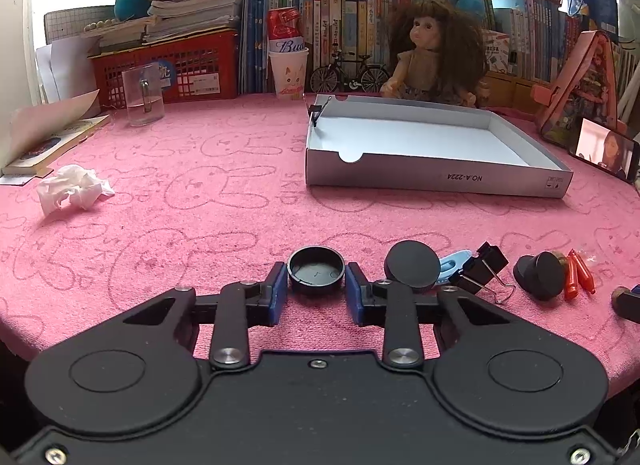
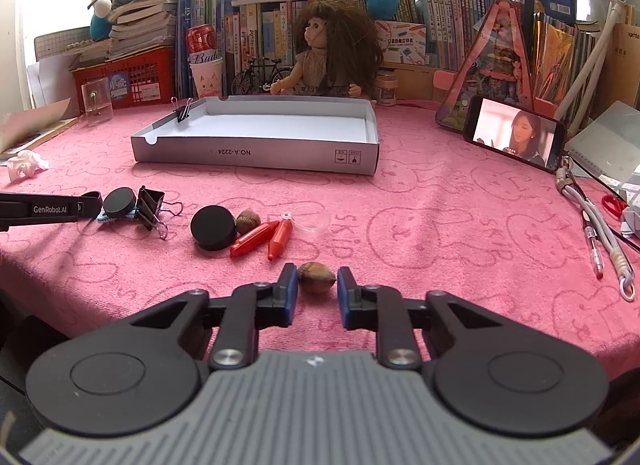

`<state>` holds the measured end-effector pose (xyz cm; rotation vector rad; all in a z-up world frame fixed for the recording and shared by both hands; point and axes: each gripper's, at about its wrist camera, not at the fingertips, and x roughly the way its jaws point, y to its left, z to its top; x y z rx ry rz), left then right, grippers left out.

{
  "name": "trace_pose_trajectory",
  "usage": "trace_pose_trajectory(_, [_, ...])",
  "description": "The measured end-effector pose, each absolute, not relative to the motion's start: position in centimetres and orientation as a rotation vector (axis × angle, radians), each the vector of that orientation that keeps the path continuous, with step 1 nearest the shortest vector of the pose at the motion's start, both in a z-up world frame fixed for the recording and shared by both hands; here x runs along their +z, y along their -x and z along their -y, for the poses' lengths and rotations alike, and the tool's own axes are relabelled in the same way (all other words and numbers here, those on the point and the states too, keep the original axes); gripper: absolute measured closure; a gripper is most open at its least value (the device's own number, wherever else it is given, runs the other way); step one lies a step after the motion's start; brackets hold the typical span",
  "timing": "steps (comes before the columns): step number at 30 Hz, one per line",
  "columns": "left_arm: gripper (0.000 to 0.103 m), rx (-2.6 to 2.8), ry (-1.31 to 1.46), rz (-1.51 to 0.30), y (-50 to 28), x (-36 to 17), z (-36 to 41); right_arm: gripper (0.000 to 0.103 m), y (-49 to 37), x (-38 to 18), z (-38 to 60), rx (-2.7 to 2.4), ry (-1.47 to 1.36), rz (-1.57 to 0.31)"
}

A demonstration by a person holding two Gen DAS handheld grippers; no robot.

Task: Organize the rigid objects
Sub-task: 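Grasp the black round cap with the left tool while the right tool grasps a hazelnut, then carry the black cap in the left tool while the right tool carries the hazelnut over the tray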

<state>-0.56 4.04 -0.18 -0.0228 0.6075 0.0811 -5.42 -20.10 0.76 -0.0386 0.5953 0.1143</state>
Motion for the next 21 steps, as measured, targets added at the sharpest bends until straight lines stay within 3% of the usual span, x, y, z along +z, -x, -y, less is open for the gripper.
trace_pose_trajectory(21, [0.074,0.05,0.041,-0.561,-0.7,2.0,-3.6,0.079,2.9,2.6,20.7,0.069,0.013,-0.514])
